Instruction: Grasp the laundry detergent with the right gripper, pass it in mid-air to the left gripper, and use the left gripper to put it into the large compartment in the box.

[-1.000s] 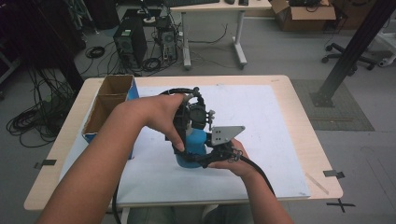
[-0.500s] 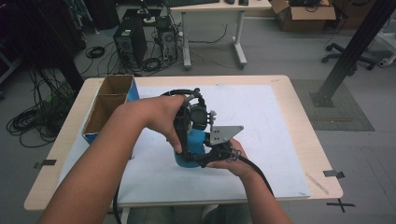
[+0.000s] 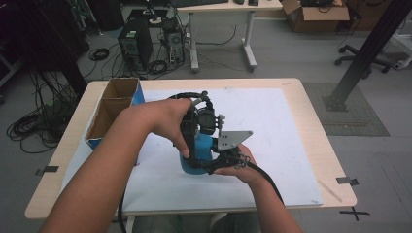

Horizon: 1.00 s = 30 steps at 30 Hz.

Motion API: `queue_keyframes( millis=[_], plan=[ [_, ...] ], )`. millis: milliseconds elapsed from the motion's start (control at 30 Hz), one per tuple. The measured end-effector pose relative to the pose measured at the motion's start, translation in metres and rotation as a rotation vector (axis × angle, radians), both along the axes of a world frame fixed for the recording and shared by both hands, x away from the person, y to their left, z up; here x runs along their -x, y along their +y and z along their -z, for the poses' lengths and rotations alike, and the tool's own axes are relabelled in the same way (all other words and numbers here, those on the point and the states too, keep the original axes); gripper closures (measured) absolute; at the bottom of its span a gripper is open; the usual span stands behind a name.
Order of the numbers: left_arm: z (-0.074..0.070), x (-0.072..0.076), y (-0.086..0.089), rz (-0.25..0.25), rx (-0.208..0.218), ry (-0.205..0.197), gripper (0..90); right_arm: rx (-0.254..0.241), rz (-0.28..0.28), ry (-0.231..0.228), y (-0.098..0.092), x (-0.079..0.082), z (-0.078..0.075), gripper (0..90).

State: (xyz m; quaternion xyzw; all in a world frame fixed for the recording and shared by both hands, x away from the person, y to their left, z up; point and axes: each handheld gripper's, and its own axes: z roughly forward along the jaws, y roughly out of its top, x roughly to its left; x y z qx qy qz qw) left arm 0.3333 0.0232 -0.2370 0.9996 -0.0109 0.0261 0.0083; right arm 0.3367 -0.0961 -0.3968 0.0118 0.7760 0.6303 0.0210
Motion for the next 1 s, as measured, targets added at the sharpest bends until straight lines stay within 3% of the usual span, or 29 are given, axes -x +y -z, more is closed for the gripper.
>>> queue_keyframes(
  millis=[1000],
  plan=[
    [-0.0024,0.0033,-0.0032,-0.005,-0.001,0.013,30.3,-0.014,0.009,-0.002,-0.0008,0.0022,-0.0002,45.2]
  ],
)
